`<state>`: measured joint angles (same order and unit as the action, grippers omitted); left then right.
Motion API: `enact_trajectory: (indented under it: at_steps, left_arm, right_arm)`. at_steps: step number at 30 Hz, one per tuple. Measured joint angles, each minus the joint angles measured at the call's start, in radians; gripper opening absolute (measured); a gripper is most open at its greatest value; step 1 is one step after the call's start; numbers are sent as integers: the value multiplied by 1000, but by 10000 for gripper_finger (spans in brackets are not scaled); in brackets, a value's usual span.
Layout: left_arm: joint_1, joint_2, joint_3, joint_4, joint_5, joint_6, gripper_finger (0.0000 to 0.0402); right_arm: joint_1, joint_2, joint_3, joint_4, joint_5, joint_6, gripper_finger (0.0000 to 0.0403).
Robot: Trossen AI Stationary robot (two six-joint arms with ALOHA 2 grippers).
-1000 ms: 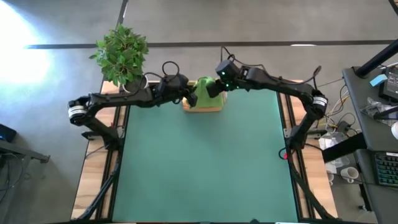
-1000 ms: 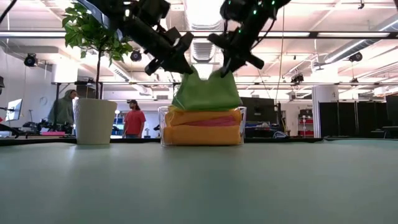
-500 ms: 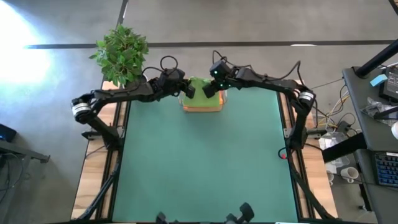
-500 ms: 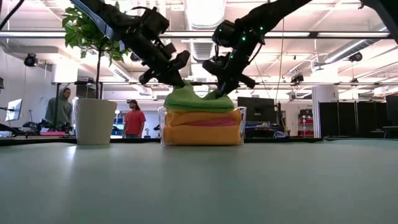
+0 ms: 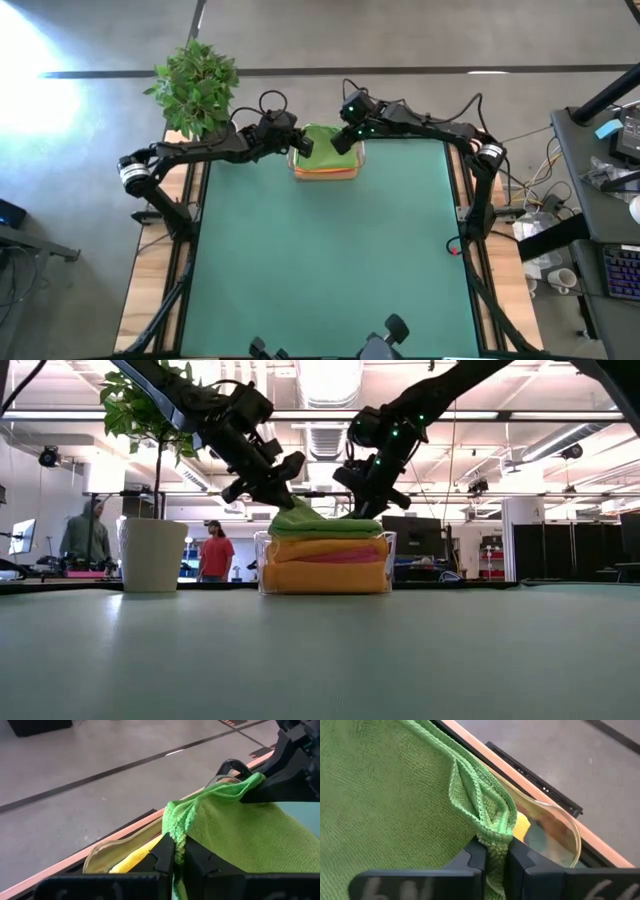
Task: Fold microfiber towels
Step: Put the green microfiber cloth into the bin
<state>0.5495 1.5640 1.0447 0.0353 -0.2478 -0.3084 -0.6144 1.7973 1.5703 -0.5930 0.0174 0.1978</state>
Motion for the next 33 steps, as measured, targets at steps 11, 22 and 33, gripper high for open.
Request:
enact_trajectory:
  at_steps: [11,22,33]
  left_arm:
    - [0,-7,1,-2,0,80,108]
    - [-3,-158,-5,8,133,80,186]
    - [-41,-44,-50,-3,195,78,120]
  right_arm:
    - [-18,-1,41,-6,8,-79,85]
    - [-22,-21,189,-208,-176,-138,83]
    - [10,-8,57,-210,-340,-110,50]
